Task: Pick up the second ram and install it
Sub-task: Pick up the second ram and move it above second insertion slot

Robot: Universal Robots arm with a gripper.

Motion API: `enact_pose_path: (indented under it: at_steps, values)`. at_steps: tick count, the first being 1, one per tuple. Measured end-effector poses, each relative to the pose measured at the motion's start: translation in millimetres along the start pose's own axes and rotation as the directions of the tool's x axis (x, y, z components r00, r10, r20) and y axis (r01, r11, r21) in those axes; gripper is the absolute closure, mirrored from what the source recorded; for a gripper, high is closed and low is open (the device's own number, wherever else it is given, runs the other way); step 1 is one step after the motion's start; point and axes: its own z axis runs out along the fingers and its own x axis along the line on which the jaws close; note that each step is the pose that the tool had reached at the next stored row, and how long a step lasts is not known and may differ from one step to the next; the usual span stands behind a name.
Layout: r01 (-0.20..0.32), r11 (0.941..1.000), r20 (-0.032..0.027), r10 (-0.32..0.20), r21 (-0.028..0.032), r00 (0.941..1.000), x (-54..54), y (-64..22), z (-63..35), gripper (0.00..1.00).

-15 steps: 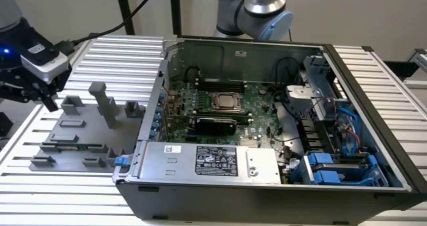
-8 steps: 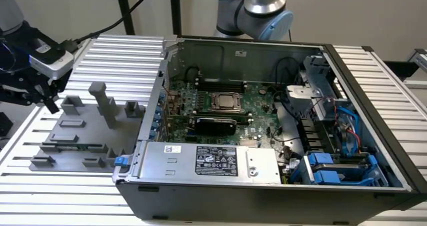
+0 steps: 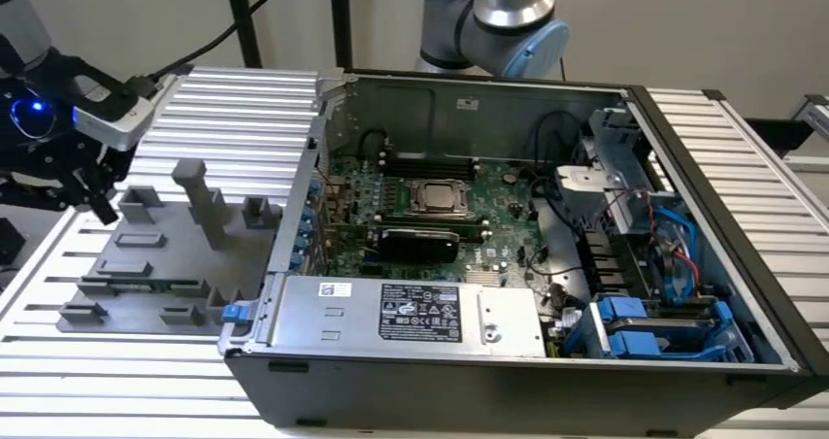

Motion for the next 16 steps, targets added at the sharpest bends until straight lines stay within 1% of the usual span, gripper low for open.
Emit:
enact_pose_path:
  at_steps: [2, 4, 6, 8, 12, 14, 16]
  values:
    - [0.038, 0.9993, -0.0006, -0.038, 0.0008, 0.9993, 0.0, 0.0, 1.4, 1.0]
    - [0.073, 0.9973, -0.0012, -0.073, 0.0014, 0.9973, 0.0, -0.1, 2.8, 1.0]
    - [0.109, 0.994, -0.0019, -0.109, 0.0021, 0.994, 0.0, -0.1, 4.2, 1.0]
    - [0.145, 0.9894, -0.0026, -0.145, 0.0028, 0.9894, 0.0, -0.1, 5.6, 1.0]
    - [0.216, 0.9763, -0.0043, -0.216, 0.0035, 0.9763, 0.0, -0.2, 8.4, 1.0]
    - [0.252, 0.9678, -0.0052, -0.252, 0.0035, 0.9678, 0.0, -0.2, 9.9, 1.0]
    - [0.287, 0.958, -0.0062, -0.287, 0.0034, 0.958, 0.0, -0.3, 11.4, 1.0]
